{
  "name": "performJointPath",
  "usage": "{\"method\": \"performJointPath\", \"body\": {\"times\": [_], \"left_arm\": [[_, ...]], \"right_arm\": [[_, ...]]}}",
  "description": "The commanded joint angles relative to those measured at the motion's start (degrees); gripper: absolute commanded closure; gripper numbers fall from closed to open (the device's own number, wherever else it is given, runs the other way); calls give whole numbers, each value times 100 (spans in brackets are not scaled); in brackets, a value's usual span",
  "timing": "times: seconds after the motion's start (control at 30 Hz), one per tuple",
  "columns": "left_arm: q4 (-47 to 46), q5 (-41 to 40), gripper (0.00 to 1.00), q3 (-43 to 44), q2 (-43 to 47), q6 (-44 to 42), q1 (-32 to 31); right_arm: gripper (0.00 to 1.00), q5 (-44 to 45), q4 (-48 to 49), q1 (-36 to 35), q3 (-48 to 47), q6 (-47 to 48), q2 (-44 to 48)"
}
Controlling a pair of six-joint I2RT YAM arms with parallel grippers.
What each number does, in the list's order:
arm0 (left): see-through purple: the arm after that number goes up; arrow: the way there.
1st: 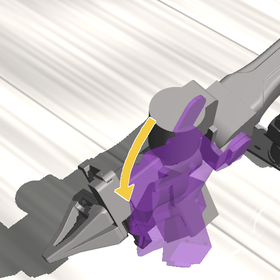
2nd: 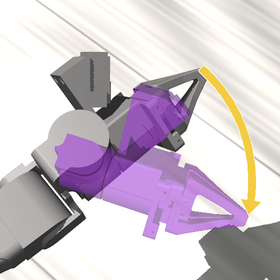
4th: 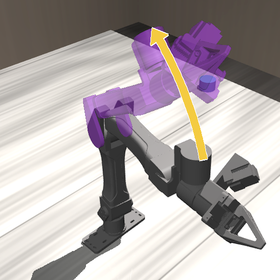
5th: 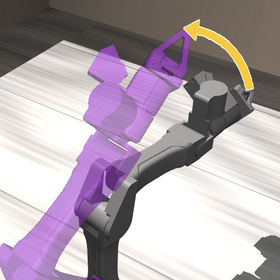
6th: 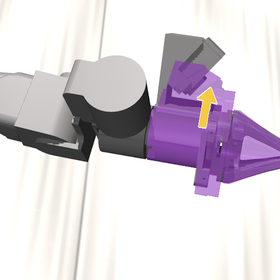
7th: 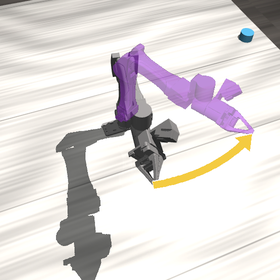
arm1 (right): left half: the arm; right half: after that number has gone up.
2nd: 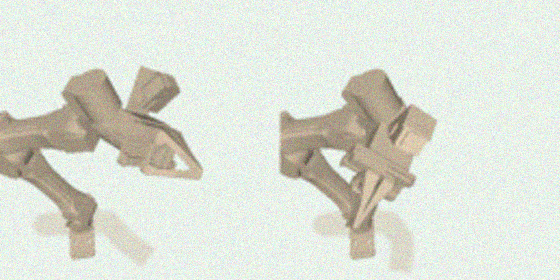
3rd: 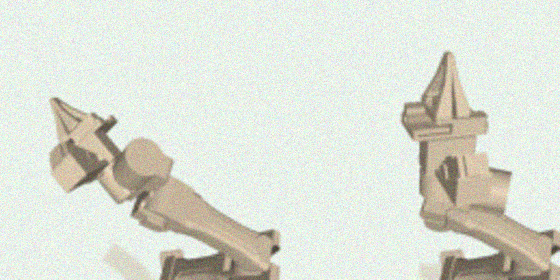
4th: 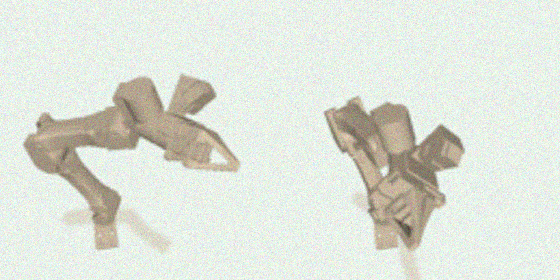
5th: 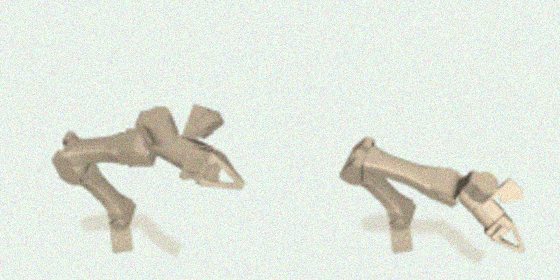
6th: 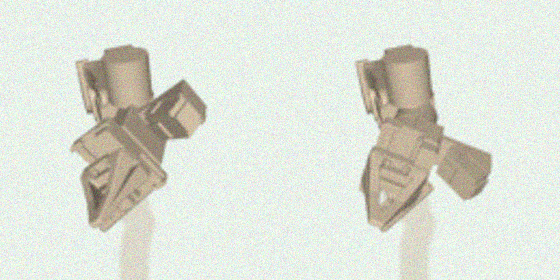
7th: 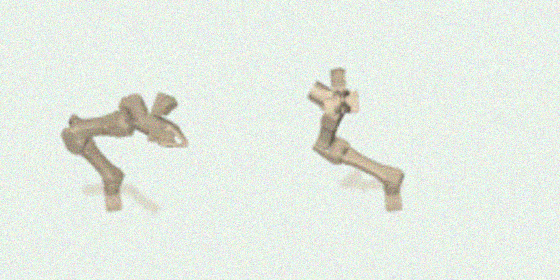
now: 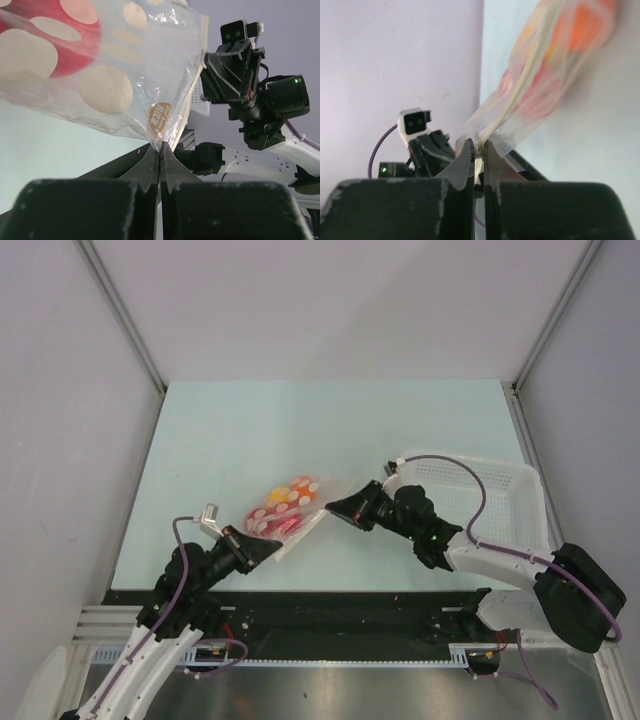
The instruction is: Open the zip-top bag and remove the fake food
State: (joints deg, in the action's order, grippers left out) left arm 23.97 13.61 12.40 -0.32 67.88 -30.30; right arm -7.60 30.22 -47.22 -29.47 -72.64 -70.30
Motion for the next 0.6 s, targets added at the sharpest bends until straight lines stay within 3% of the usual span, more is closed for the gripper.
{"method": "performJointPath", "body": {"times": [0.0, 0.2, 0.47, 0.53, 0.57], "left_arm": [[494, -209, 100, 280, 805, -169, 16], [653, -279, 100, 385, 805, -205, 16], [820, -315, 100, 412, 814, -214, 7], [724, -306, 100, 386, 814, -135, 16], [689, -306, 100, 386, 779, -91, 16]], "right_arm": [[100, -389, -631, 915, -217, 505, 35], [100, -1137, -1114, 1943, -779, 1146, -659], [100, -1542, -1580, 2402, -1490, 1736, -1406], [89, -1648, -1729, 2419, -1701, 1876, -1460], [72, -1623, -1825, 2402, -1763, 1911, -1408]]}}
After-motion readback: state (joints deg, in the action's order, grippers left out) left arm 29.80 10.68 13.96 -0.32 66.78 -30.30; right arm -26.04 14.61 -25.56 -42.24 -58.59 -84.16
